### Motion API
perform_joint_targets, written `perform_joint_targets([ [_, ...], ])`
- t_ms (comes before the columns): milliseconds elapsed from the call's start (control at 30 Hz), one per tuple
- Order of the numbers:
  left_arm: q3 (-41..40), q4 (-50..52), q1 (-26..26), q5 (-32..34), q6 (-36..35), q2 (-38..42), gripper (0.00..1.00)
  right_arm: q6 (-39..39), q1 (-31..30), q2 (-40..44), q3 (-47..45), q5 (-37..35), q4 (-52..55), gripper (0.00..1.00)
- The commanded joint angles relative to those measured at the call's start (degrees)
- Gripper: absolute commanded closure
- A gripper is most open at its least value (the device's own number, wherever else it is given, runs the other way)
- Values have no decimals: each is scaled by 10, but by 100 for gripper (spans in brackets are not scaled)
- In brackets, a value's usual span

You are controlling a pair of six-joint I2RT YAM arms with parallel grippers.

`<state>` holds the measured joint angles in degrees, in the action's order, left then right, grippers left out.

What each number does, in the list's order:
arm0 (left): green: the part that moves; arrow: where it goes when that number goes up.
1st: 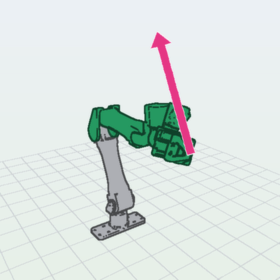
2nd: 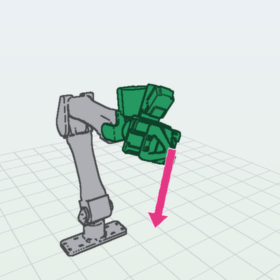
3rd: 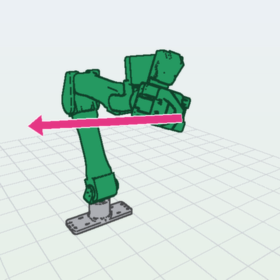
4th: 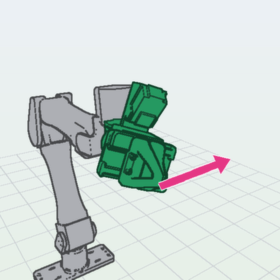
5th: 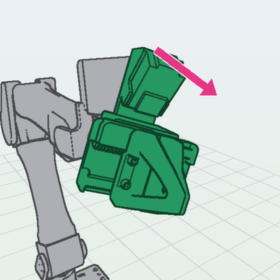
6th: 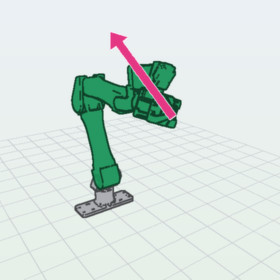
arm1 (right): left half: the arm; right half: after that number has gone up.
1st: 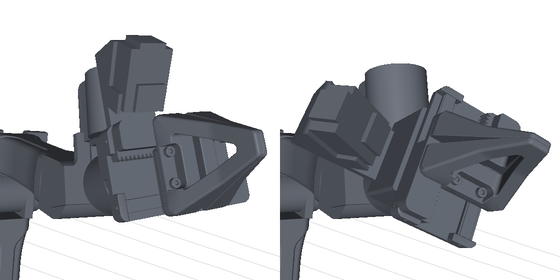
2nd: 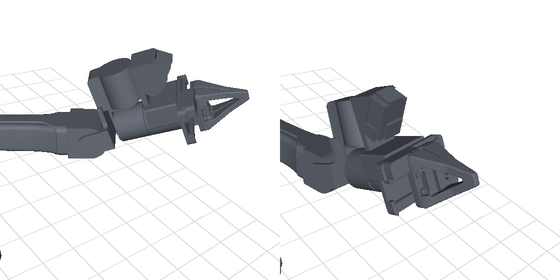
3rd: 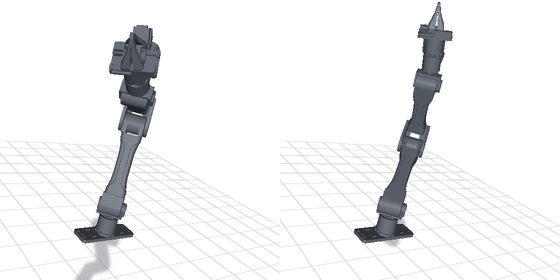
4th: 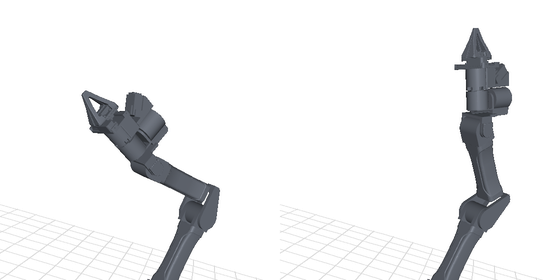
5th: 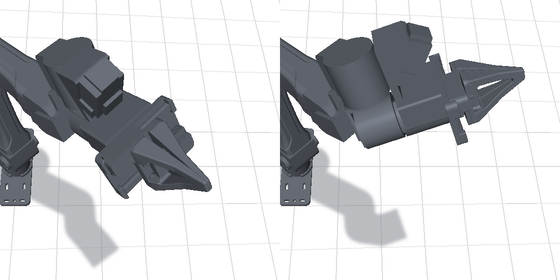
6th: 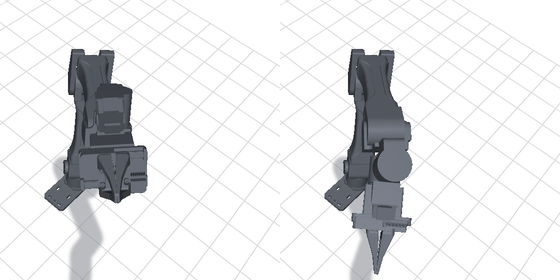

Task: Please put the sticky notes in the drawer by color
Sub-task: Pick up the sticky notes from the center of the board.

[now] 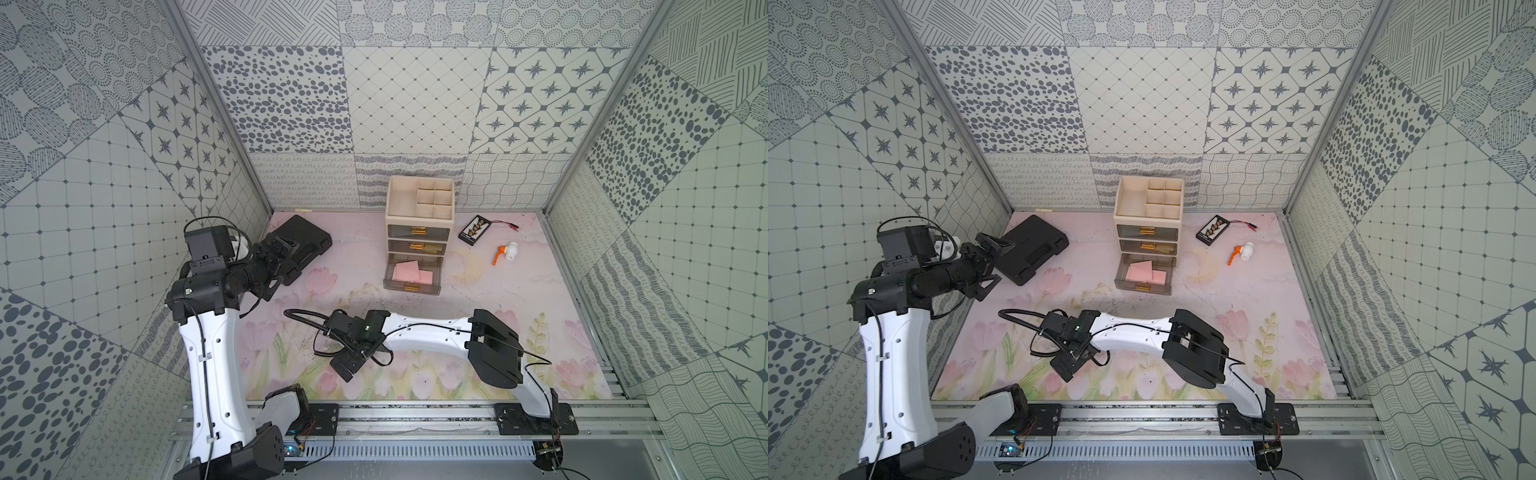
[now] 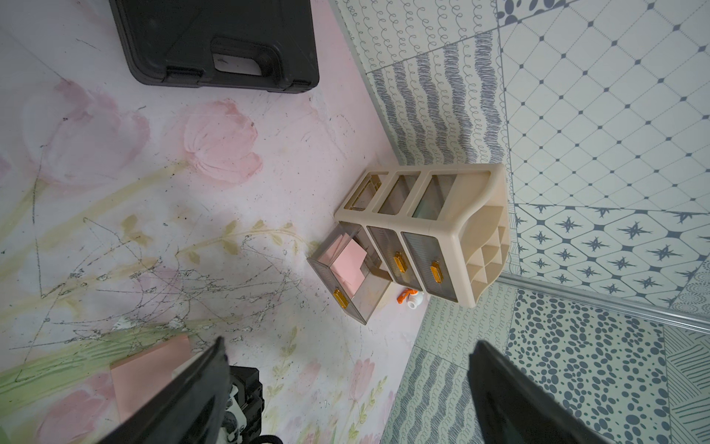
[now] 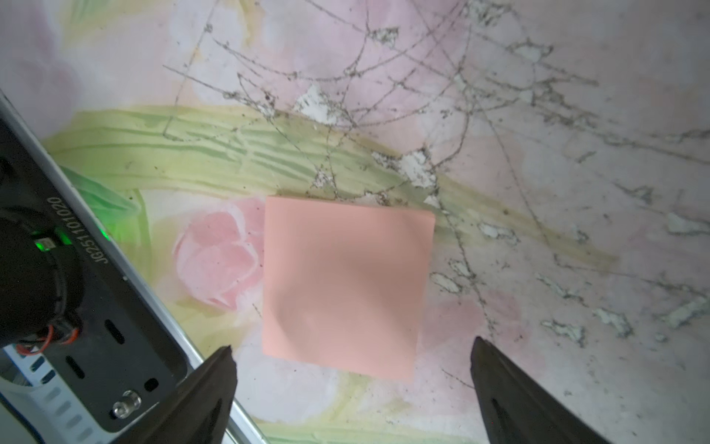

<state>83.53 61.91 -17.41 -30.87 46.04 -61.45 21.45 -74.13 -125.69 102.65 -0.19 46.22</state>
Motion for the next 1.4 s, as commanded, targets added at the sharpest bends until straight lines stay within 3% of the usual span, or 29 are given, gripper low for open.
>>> perform_joint_targets([
  [0, 1, -26, -3, -13, -1, 1, 1, -5, -3, -18, 27, -1, -7, 1],
  [700, -15, -16, -3, -1, -26, -4, 4, -9, -13, -83, 76, -22, 32, 1],
  [867, -14, -24, -3, -38, -29, -15, 6, -11, -12, -88, 75, -21, 33, 2],
  [1367, -45, -75, -1, -155, -9, -37, 5, -1, -11, -78, 34, -54, 44, 19],
])
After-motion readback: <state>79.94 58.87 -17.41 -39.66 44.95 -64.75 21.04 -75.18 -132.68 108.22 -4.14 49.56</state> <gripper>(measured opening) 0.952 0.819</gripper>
